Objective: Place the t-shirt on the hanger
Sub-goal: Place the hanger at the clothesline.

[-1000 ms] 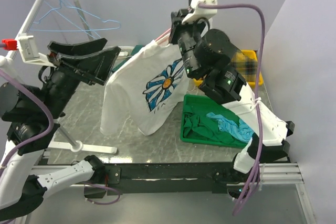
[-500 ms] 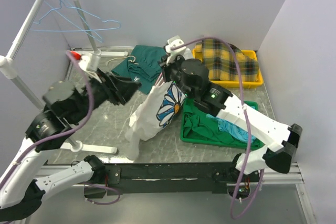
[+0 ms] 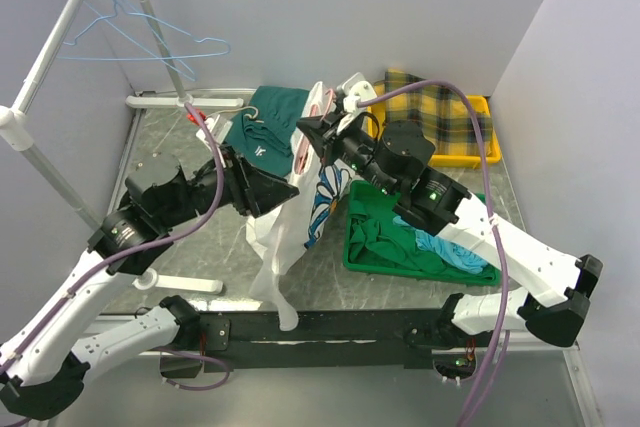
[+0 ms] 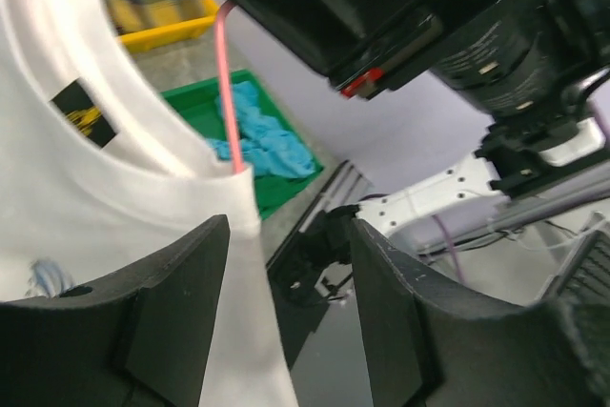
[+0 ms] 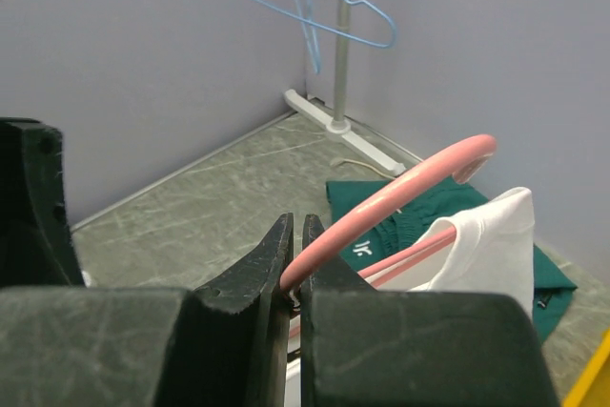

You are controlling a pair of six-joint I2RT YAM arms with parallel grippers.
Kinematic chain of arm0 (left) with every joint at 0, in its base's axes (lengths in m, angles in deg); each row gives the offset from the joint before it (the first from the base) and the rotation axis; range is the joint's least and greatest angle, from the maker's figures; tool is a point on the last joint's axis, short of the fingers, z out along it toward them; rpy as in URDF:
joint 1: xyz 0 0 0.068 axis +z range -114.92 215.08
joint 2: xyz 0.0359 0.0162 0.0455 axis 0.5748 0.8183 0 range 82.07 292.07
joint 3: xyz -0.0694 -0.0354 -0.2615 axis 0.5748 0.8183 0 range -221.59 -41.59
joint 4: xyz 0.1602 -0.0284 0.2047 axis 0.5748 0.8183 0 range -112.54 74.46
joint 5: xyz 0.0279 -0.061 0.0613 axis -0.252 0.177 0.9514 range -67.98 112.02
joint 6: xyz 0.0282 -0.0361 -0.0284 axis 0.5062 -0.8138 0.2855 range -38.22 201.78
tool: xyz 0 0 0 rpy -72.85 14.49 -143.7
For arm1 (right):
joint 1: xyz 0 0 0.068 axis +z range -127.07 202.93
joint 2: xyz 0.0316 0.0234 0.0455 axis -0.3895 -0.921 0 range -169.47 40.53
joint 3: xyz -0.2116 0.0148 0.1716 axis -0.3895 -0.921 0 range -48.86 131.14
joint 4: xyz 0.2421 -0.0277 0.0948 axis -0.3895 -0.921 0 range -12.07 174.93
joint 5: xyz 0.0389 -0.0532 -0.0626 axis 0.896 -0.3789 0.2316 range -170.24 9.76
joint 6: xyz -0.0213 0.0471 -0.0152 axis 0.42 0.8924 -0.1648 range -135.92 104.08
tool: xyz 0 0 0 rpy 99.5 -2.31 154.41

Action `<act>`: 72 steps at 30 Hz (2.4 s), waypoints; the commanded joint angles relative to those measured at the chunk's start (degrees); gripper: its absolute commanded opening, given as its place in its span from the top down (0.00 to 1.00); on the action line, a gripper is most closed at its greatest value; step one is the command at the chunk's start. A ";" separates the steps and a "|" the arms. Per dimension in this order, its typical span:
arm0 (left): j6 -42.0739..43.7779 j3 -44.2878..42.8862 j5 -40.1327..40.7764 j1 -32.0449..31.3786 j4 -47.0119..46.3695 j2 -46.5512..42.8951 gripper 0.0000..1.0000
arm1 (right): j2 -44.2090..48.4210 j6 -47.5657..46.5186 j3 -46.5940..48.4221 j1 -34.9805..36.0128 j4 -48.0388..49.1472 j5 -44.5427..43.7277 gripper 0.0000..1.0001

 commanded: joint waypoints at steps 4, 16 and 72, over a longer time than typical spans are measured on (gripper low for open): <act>-5.09 3.35 -7.67 1.68 -10.39 1.99 0.42 | 0.41 0.50 1.72 -0.16 4.10 5.35 1.00; -8.87 8.53 -10.04 1.69 -18.29 4.37 0.59 | -1.97 0.41 4.36 -0.16 3.49 8.44 1.00; -7.92 -0.77 47.68 -32.14 -44.32 6.65 0.99 | -24.98 35.56 13.13 -20.99 -6.35 14.48 0.16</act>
